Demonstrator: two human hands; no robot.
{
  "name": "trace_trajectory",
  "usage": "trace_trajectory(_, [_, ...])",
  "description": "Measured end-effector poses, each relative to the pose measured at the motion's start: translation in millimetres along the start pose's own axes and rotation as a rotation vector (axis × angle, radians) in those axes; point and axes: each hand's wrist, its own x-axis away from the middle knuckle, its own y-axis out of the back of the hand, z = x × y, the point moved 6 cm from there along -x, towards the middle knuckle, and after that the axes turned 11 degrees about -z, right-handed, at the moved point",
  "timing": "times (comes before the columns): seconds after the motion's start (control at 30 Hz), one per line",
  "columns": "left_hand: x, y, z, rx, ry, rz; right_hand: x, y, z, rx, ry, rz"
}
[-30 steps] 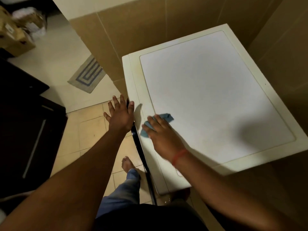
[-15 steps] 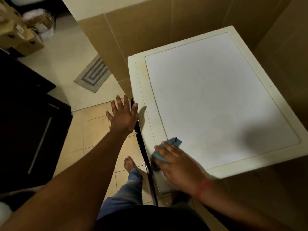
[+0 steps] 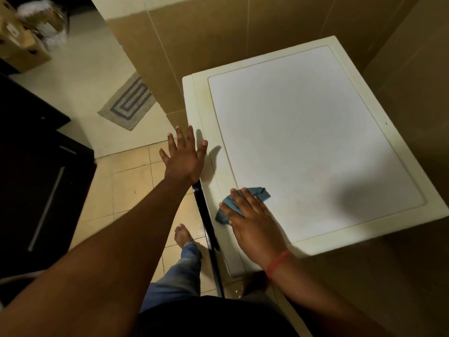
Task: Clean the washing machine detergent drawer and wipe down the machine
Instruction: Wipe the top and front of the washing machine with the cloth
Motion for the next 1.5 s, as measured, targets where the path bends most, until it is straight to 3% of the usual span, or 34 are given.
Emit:
trace_trajectory(0.23, [10.5, -2.9, -0.2, -0.028, -0.037, 0.028, -122.6, -15.8, -13.2, 0.000, -0.090, -0.043])
trace_trajectory(0.37, [5.3, 4.4, 3.0, 0.011, -0.026, 0.020, -59.7, -12.0, 2.7, 0.021, -0.118, -0.098])
trace_trajectory(0.53, [-9.2, 2.5, 31.3, -0.107, -0.103, 0.033, 12.2, -4.4, 17.0, 0.065, -0.131, -0.015])
trace_trajectory(0.67, [-29.7, 0.9, 44.6, -0.093, -0.097, 0.032, -81.8, -22.2, 15.7, 0.067, -0.064, -0.050])
trace_trajectory(0.83, [-68.8, 5.2, 44.2, -0.035, -0.142, 0.054, -195.9, -36.2, -3.1, 0.094, -0.132, -0.056])
trace_trajectory(1.1, [-94.0, -5.3, 39.8, 0.022, -0.109, 0.039, -39.5, -3.1, 3.3, 0.036, -0.278, -0.057])
trace_trajectory(1.37, [-52.8, -10.4, 14.2, -0.126, -0.132, -0.051, -162.6, -0.1, -86.2, 0.169, -0.243, -0.074])
trace_trajectory(1.5, [-24.0, -11.2, -8.7, -0.148, -0.076, -0.054, -89.2, 11.7, -70.2, 0.134, -0.110, -0.072])
